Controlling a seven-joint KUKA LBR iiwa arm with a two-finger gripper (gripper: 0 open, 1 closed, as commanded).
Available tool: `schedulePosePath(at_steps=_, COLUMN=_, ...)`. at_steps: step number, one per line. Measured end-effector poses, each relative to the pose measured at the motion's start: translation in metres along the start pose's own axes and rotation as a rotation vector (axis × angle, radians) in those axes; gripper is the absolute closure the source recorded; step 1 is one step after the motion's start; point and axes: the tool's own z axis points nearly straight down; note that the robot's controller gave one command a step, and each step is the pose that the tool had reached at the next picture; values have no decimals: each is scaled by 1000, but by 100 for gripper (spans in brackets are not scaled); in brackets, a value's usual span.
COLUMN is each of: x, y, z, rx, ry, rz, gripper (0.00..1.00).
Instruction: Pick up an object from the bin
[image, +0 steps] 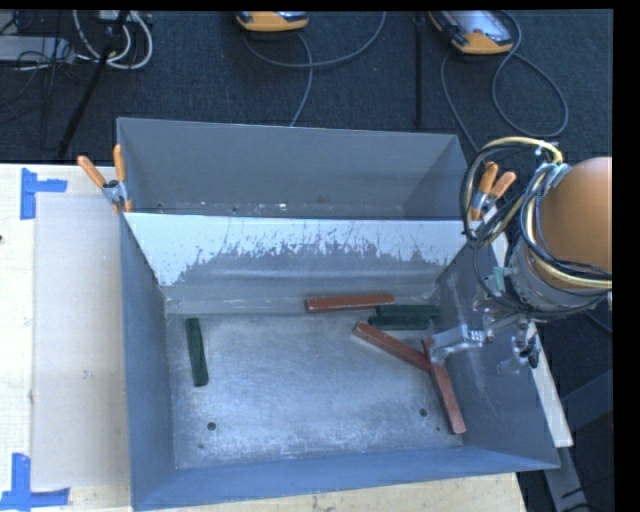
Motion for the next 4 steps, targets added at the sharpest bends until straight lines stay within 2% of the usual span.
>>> schedulePosePath(at_steps=1, x=-7, y=9, z=97, rx=-10, ry=0, rz=-63, gripper=0)
schedulePosePath(at_steps=2, x=11, y=0, z=144, rx=1, ry=-5, rz=-91, gripper=0)
schedulePosePath(at_steps=3, x=14, y=1, z=146, rx=-1, ry=0, rz=-90, gripper=100)
schedulePosePath(at_steps=4, x=5, y=-3, z=-6, rx=8, ry=1, rz=-56, gripper=100)
